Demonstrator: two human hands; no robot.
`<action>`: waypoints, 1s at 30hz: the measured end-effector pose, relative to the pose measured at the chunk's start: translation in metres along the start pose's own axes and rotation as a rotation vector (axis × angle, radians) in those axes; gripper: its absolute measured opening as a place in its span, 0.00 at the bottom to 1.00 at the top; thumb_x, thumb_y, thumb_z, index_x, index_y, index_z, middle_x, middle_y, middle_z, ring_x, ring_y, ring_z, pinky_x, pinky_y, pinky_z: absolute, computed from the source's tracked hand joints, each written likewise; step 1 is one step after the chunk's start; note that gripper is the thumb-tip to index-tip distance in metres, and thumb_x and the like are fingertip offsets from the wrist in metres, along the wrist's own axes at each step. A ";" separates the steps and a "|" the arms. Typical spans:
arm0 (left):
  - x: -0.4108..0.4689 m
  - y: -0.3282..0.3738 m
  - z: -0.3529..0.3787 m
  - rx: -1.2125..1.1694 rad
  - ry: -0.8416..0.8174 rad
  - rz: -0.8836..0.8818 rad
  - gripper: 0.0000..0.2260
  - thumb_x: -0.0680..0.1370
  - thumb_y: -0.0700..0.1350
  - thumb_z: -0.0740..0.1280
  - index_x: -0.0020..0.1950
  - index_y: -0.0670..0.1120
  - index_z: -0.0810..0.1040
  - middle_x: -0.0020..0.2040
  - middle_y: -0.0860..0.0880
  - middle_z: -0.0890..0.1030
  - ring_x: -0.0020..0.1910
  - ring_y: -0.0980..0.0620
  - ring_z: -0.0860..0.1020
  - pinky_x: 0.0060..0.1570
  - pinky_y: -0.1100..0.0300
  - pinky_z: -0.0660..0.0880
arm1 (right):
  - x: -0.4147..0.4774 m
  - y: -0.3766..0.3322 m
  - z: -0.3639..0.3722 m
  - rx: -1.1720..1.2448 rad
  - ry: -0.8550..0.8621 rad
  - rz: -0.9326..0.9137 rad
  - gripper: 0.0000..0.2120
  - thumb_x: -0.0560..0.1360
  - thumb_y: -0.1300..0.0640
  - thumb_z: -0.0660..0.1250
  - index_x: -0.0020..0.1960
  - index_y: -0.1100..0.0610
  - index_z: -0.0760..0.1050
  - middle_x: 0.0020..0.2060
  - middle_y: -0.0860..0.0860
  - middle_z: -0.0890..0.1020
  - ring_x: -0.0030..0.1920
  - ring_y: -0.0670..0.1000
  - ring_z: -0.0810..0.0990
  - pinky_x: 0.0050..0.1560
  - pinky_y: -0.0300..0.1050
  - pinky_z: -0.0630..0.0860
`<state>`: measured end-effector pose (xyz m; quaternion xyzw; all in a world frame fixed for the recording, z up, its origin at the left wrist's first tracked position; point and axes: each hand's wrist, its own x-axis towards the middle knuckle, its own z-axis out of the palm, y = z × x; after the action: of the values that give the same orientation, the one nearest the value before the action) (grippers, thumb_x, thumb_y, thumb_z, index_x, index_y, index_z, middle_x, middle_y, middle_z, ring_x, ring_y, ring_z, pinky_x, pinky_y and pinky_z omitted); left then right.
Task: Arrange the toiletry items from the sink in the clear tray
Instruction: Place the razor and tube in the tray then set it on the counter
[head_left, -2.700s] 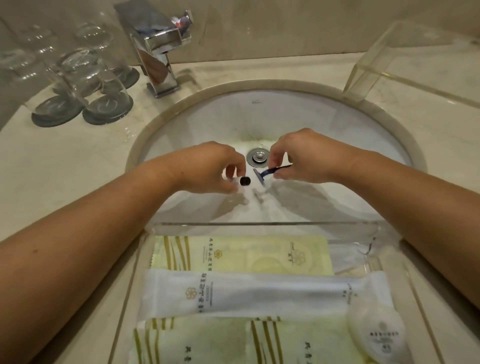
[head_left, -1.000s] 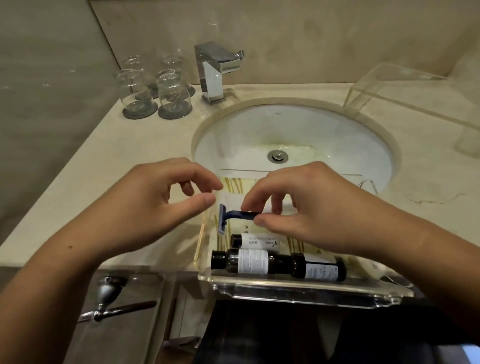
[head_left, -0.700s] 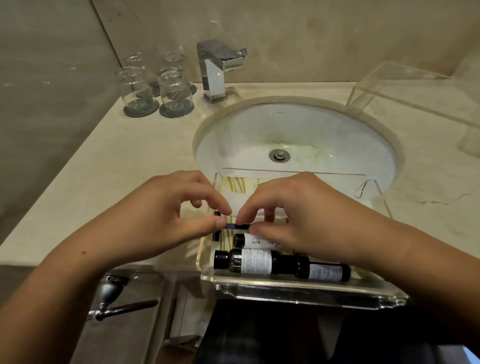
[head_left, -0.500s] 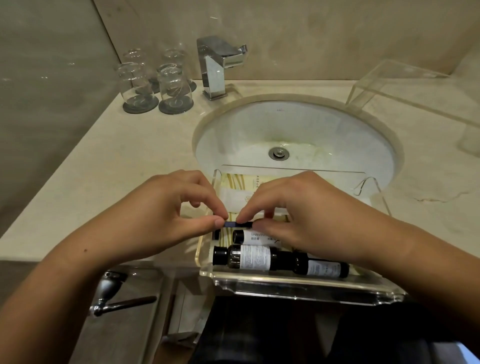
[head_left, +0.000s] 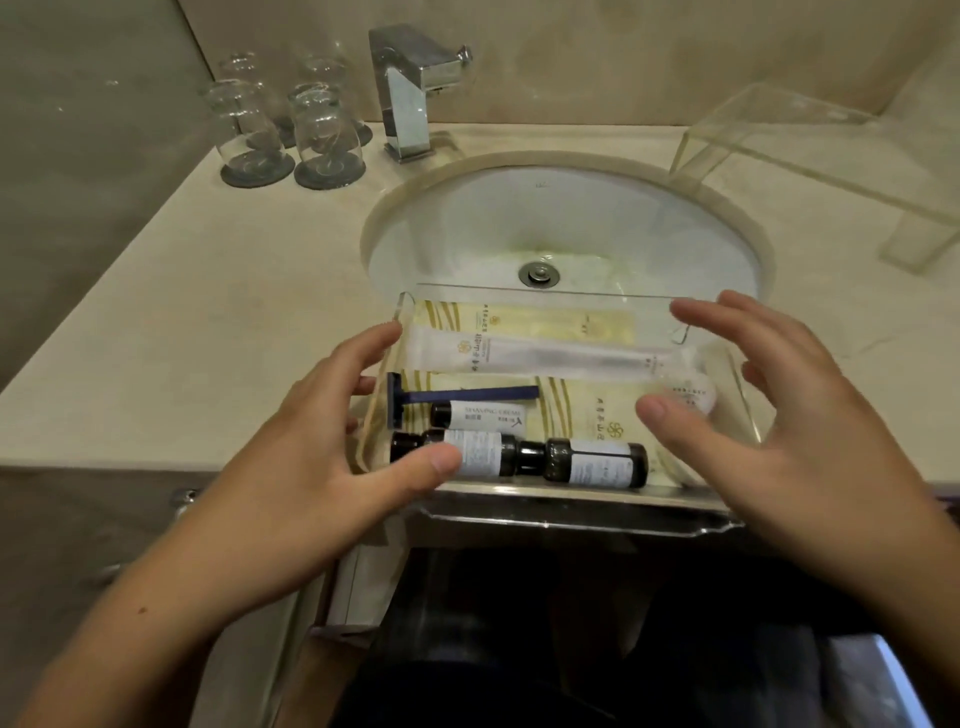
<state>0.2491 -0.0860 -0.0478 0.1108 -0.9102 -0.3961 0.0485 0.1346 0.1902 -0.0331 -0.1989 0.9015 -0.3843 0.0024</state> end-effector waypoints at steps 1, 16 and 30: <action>-0.003 0.002 0.004 0.006 -0.003 -0.010 0.42 0.62 0.77 0.66 0.73 0.76 0.54 0.71 0.70 0.69 0.68 0.65 0.72 0.60 0.62 0.72 | -0.007 0.003 0.000 0.010 0.004 0.031 0.33 0.67 0.30 0.70 0.70 0.32 0.67 0.75 0.36 0.63 0.76 0.39 0.63 0.76 0.50 0.63; -0.003 0.013 0.025 0.049 0.063 -0.015 0.49 0.59 0.68 0.74 0.78 0.69 0.57 0.74 0.66 0.64 0.68 0.63 0.66 0.60 0.65 0.67 | -0.032 0.009 0.008 0.063 -0.092 0.109 0.50 0.58 0.37 0.80 0.74 0.29 0.60 0.80 0.39 0.55 0.69 0.28 0.51 0.62 0.23 0.50; 0.150 0.075 0.067 -0.124 -0.009 0.157 0.30 0.77 0.63 0.70 0.77 0.61 0.66 0.75 0.59 0.70 0.70 0.59 0.68 0.59 0.64 0.69 | 0.021 0.048 -0.036 0.005 0.195 0.137 0.46 0.63 0.44 0.81 0.76 0.37 0.63 0.80 0.49 0.60 0.78 0.44 0.59 0.67 0.33 0.56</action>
<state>0.0798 -0.0250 -0.0384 0.0342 -0.8901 -0.4470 0.0823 0.0923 0.2374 -0.0379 -0.0983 0.9080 -0.4031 -0.0585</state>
